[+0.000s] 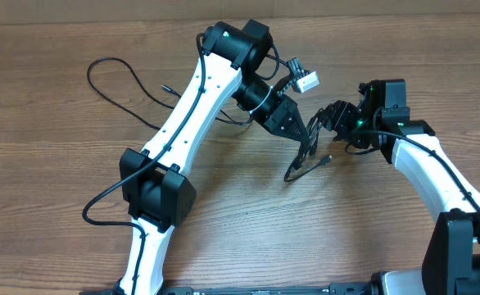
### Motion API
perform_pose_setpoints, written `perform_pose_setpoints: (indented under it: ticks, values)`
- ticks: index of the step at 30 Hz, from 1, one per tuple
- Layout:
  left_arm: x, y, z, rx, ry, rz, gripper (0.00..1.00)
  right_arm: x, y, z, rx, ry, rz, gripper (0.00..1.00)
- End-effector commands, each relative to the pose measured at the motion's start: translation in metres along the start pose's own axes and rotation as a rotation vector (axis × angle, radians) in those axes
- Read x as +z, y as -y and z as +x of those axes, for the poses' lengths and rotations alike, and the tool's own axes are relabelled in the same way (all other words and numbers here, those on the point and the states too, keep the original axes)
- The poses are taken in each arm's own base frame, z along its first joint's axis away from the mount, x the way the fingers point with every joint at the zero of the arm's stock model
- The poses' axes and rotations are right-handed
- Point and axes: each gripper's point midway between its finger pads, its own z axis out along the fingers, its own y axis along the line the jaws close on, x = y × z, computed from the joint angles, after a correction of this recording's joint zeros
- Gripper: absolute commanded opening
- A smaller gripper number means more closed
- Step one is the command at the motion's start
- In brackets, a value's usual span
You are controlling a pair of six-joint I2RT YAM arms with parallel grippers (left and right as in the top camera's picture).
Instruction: Untangle cables
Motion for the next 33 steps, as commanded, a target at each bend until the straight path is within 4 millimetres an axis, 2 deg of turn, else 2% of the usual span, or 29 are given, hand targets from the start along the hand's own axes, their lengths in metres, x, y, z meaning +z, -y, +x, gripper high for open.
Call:
perform_pose_setpoints:
  ticks: [1, 3, 4, 6, 7, 13, 15, 18, 20, 23, 25, 26, 27, 29, 30, 31, 32, 33]
  values:
    - [-0.009, 0.031, -0.007, 0.103, 0.05, 0.045, 0.04, -0.007, -0.007, -0.003, 0.034, 0.013, -0.024, 0.68]
    - [-0.009, 0.03, -0.007, 0.106, 0.048, 0.042, 0.04, -0.008, -0.02, -0.001, 0.021, -0.007, -0.096, 0.71]
    - [-0.009, 0.03, -0.006, 0.108, 0.047, 0.039, 0.04, -0.01, -0.033, 0.002, 0.0, -0.033, -0.168, 0.71]
    - [-0.009, 0.028, -0.005, 0.109, 0.041, 0.027, 0.04, -0.016, -0.056, 0.013, -0.048, -0.094, -0.3, 0.71]
    - [-0.009, 0.027, -0.005, 0.109, 0.04, 0.025, 0.04, -0.018, -0.06, 0.018, -0.065, -0.121, -0.331, 0.72]
    - [-0.01, 0.035, -0.013, 0.142, 0.08, 0.072, 0.04, -0.019, -0.072, 0.032, -0.13, -0.163, -0.378, 0.73]
    - [-0.011, 0.043, -0.019, 0.171, 0.111, 0.118, 0.04, -0.018, -0.076, 0.036, -0.171, -0.165, -0.381, 0.73]
    - [-0.019, 0.065, -0.03, 0.223, 0.192, 0.247, 0.04, -0.012, -0.07, 0.034, -0.19, -0.135, -0.323, 0.77]
    - [-0.024, 0.07, -0.033, 0.227, 0.219, 0.284, 0.04, -0.01, -0.065, 0.03, -0.189, -0.113, -0.288, 0.79]
    - [-0.027, 0.071, -0.035, 0.233, 0.233, 0.296, 0.04, -0.01, -0.066, 0.031, -0.187, -0.122, -0.295, 0.81]
    - [-0.029, 0.068, -0.035, 0.23, 0.233, 0.284, 0.04, -0.014, -0.073, 0.039, -0.185, -0.162, -0.347, 0.8]
    - [-0.03, 0.068, -0.035, 0.229, 0.234, 0.282, 0.04, -0.015, -0.075, 0.041, -0.185, -0.172, -0.363, 0.77]
    - [-0.03, 0.067, -0.035, 0.228, 0.235, 0.281, 0.04, -0.015, -0.076, 0.042, -0.182, -0.179, -0.366, 0.66]
    - [-0.032, 0.065, -0.035, 0.225, 0.236, 0.274, 0.04, -0.012, -0.064, 0.045, -0.158, -0.185, -0.302, 0.34]
    - [-0.032, 0.064, -0.035, 0.222, 0.236, 0.272, 0.04, -0.009, -0.052, 0.044, -0.111, -0.18, -0.231, 0.24]
    - [-0.034, 0.063, -0.035, 0.217, 0.238, 0.267, 0.04, -0.005, -0.031, 0.043, -0.025, -0.166, -0.113, 0.19]
    - [-0.036, 0.061, -0.035, 0.213, 0.242, 0.264, 0.04, -0.004, -0.009, 0.043, 0.057, -0.148, 0.011, 0.17]
    - [-0.039, 0.059, -0.035, 0.207, 0.247, 0.26, 0.04, -0.005, 0.005, 0.044, 0.099, -0.139, 0.084, 0.17]
